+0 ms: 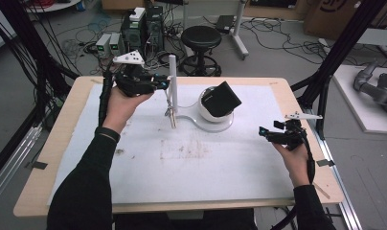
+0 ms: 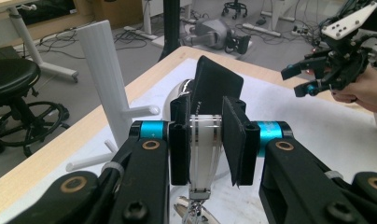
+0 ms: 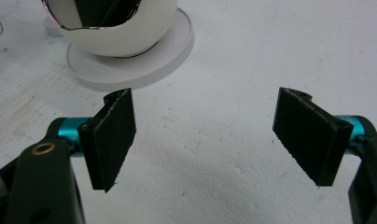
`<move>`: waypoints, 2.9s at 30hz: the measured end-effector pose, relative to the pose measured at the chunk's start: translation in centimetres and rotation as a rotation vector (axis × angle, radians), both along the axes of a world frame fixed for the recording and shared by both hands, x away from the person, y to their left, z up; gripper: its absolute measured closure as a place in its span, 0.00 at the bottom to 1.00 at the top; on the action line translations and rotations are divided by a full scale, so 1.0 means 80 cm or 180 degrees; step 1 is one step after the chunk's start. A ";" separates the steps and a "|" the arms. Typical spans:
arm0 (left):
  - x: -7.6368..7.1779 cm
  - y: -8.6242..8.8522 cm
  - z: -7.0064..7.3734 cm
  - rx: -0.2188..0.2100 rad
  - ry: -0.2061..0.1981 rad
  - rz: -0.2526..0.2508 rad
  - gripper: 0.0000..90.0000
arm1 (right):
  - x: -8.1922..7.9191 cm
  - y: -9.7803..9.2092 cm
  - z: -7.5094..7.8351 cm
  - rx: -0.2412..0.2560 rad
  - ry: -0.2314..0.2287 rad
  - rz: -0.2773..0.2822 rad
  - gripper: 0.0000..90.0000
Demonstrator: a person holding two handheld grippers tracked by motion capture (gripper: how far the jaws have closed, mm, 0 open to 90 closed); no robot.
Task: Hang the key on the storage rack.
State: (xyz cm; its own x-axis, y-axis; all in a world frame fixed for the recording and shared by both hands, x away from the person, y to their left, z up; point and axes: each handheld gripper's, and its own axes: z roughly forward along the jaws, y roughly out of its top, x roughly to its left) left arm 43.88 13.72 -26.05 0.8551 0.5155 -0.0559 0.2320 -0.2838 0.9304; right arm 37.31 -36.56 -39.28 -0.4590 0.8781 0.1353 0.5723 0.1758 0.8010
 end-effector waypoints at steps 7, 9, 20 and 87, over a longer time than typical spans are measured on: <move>0.014 -0.002 0.003 -0.0034 0.0019 0.0020 0.81 | -0.001 -0.001 -0.001 -0.0001 0.0019 -0.0001 0.24; 0.018 -0.002 0.004 -0.0053 0.0036 0.0029 0.81 | -0.001 -0.001 -0.001 -0.0001 0.0010 0.0001 0.24; 0.035 0.000 0.001 -0.0133 0.0124 0.0097 0.81 | -0.001 -0.002 -0.002 0.0006 0.0018 -0.0006 0.24; -0.061 0.049 -0.035 -0.0128 -0.0081 0.0573 0.49 | -0.005 -0.003 0.004 -0.0101 -0.0004 0.0052 0.24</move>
